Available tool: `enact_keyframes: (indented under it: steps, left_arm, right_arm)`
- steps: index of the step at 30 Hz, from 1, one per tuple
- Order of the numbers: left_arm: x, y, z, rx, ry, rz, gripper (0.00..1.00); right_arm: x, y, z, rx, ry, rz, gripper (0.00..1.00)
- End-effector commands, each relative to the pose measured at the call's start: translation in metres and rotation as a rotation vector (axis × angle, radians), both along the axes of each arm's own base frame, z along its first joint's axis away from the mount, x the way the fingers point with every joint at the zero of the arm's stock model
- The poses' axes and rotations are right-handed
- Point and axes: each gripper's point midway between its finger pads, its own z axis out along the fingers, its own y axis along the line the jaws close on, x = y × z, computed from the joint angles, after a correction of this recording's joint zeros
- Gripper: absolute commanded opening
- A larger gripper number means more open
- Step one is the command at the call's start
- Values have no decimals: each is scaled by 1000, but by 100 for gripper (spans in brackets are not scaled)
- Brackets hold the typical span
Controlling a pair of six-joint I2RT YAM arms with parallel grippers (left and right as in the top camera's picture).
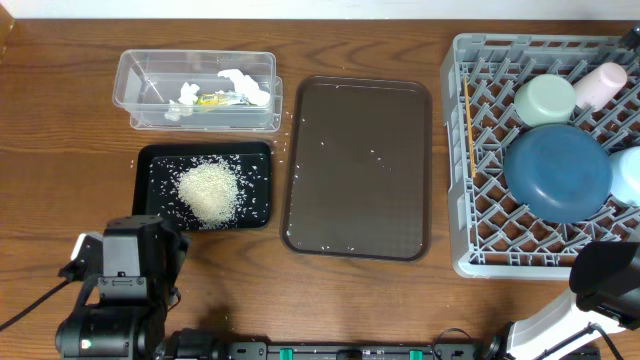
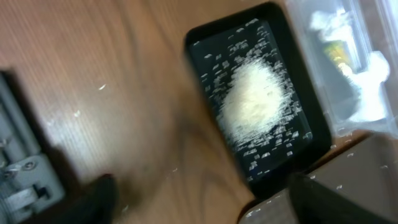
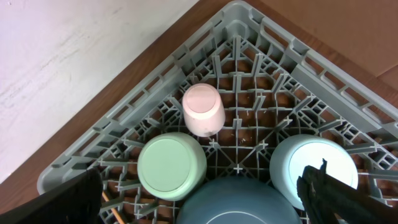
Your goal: Sort waste into correct bins and load items into the dishwasher rack
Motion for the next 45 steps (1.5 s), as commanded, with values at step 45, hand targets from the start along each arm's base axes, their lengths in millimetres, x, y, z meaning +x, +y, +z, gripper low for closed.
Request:
enact_keyframes:
  steps: [45]
  left_arm:
    - [94,-43,-58,660,-726,-802,96]
  right_arm:
    - [-1,-1,-1,2,1,-11,99]
